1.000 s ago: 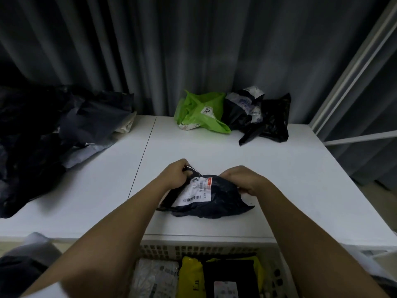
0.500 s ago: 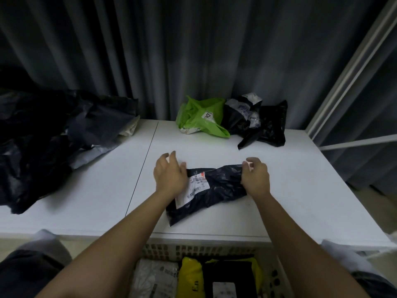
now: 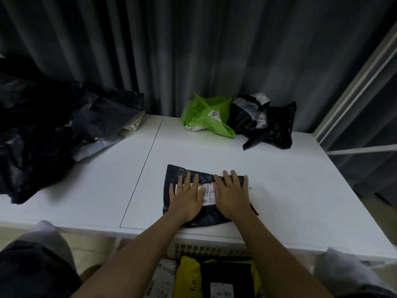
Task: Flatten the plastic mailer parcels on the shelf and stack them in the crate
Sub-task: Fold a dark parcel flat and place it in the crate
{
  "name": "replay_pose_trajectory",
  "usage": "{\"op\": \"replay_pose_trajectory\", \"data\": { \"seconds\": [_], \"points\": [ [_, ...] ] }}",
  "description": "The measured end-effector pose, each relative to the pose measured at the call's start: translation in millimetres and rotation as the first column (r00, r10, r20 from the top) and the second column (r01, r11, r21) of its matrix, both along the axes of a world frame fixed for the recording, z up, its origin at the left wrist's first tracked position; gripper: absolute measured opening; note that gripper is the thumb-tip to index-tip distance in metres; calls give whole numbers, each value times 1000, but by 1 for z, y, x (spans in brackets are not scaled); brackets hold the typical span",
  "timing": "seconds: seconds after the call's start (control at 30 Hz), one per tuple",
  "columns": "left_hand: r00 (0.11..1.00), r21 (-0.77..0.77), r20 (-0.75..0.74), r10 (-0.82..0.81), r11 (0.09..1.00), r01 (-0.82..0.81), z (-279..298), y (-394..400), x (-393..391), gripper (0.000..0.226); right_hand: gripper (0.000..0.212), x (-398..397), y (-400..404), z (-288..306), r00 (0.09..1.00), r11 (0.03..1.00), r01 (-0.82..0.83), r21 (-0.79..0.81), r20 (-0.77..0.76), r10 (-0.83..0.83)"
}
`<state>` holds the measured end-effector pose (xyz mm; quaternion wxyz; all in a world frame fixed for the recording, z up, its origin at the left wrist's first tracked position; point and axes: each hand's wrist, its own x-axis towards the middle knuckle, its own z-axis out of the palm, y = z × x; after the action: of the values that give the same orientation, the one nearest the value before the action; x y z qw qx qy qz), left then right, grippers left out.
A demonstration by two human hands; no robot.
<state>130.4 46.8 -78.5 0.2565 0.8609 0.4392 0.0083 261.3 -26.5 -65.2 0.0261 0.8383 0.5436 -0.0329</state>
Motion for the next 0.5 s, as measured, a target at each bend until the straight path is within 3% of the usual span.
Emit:
{"op": "replay_pose_trajectory", "data": {
  "seconds": [0.2,0.3,0.4,0.5],
  "points": [
    [997,144,-66,-30,989,40,-3,-4,4,56,59,-16,4,0,999,977,-22,211,46,12],
    [993,203,-94,-67,975,85,-3,0,6,53,73,-25,11,-3,999,987,-37,157,-10,39],
    [994,180,-97,-56,981,73,-10,1,2,53,65,-22,9,-18,995,994,54,90,-87,-46],
    [994,215,-96,-57,974,76,-16,-1,-3,54,79,-24,5,-29,995,991,51,125,-87,-40]
  ]
}}
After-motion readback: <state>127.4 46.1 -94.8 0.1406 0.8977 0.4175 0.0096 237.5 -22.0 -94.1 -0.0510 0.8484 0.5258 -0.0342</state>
